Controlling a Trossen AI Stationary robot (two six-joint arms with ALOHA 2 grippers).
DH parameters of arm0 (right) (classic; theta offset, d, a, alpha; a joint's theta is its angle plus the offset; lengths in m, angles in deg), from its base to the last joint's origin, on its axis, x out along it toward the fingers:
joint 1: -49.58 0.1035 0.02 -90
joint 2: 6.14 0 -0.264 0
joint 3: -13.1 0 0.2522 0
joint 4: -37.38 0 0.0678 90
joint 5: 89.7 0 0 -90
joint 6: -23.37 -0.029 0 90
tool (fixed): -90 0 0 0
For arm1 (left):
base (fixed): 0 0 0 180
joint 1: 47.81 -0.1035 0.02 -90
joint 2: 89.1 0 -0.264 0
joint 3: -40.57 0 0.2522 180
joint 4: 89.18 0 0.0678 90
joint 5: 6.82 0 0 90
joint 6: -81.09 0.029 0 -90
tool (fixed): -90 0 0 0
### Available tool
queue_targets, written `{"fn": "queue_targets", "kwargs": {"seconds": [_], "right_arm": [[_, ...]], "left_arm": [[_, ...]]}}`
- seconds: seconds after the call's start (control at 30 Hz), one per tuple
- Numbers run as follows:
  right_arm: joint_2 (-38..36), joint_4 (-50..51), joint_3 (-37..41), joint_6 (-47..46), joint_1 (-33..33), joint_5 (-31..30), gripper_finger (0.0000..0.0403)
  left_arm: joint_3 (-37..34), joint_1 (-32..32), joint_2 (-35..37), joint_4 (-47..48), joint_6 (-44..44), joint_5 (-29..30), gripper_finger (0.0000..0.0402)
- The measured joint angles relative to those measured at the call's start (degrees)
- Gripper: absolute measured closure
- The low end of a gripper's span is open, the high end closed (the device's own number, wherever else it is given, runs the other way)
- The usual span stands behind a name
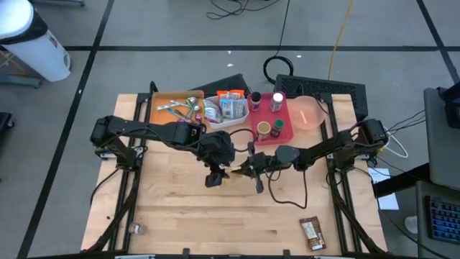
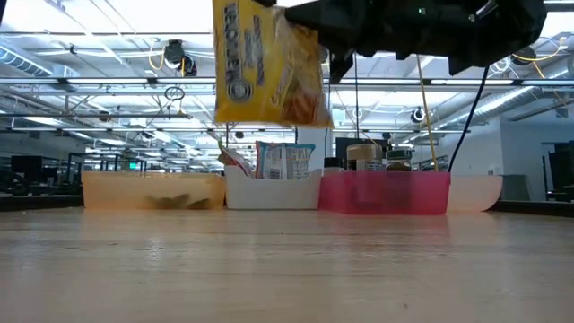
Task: Pick & Place Food Item
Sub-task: Put the yellow noodle pack into the white bin
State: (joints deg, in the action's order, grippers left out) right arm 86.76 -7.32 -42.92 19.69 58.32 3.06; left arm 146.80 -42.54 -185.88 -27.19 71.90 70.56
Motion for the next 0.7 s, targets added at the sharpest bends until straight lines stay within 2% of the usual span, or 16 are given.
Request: {"fn": "queue_targets", "kwargs": {"seconds": [0.1,0.4,0.5,0.7], "right_arm": [[-1.1,0.4,0.0,0.3,0.0,-0.1,0.0403],[-1.6,1.8,0.0,0.4,0.0,-1.7,0.0403],[-1.6,1.8,0.0,0.4,0.0,-1.7,0.0403],[-1.6,1.8,0.0,0.4,0.0,-1.6,0.0403]], "left_arm": [[0.0,0.0,0.0,1.5,0.0,2.6,0.0174],[0.0,-0.5,0.0,1.8,-0.3,2.7,0.0179],[0.0,-0.5,0.0,1.9,-0.4,2.7,0.0206],[0.0,-0.5,0.0,2.5,-0.3,2.7,0.0293]]}}
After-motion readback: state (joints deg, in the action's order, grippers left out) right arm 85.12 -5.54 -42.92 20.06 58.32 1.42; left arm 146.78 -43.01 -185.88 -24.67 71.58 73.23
